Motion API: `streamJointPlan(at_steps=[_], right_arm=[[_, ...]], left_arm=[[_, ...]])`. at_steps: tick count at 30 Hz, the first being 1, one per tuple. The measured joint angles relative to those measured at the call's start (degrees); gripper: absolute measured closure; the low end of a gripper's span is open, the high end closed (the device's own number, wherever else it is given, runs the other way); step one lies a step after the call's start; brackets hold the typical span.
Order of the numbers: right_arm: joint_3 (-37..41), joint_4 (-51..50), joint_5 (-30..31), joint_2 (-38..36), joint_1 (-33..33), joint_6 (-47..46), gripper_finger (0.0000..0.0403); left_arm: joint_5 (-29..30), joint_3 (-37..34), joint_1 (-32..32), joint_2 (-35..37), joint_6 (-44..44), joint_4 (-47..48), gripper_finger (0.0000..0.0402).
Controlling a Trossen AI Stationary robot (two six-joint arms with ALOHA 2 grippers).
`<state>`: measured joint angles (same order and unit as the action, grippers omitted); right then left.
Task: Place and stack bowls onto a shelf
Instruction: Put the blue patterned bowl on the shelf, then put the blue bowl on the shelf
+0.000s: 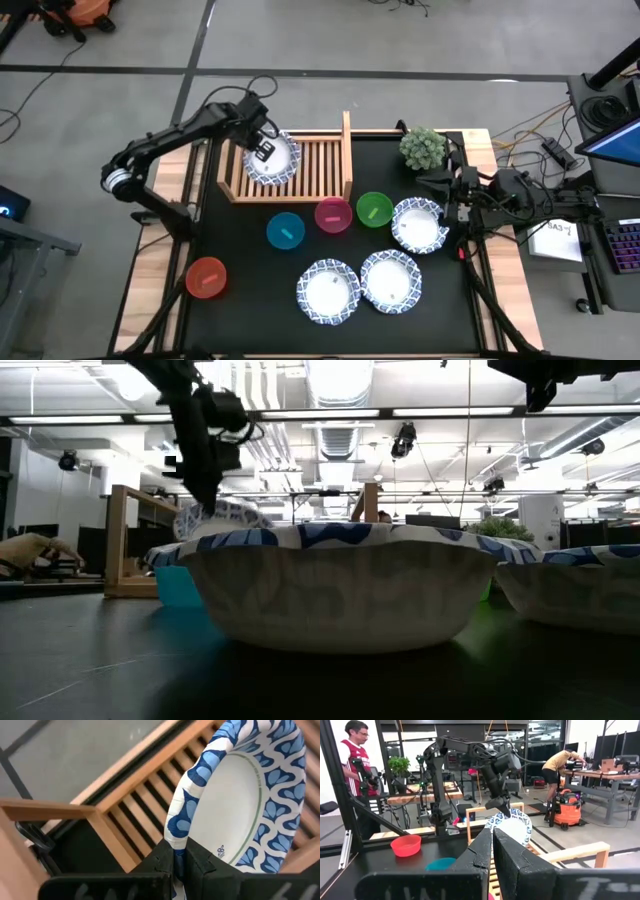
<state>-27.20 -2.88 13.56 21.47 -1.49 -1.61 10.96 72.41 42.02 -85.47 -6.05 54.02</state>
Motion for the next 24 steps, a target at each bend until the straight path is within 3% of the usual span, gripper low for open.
streamJointPlan(at_steps=[13,24], right_arm=[[0.0,-0.1,0.0,0.0,0.0,0.0,0.0394],[0.0,0.0,0.0,0.0,0.0,-1.4,0.0394]], left_arm=[[0.7,-1.9,0.0,-3.8,2.6,-2.7,0.0373],[6.3,-1.9,0.1,-4.8,4.5,-3.0,0.0320]])
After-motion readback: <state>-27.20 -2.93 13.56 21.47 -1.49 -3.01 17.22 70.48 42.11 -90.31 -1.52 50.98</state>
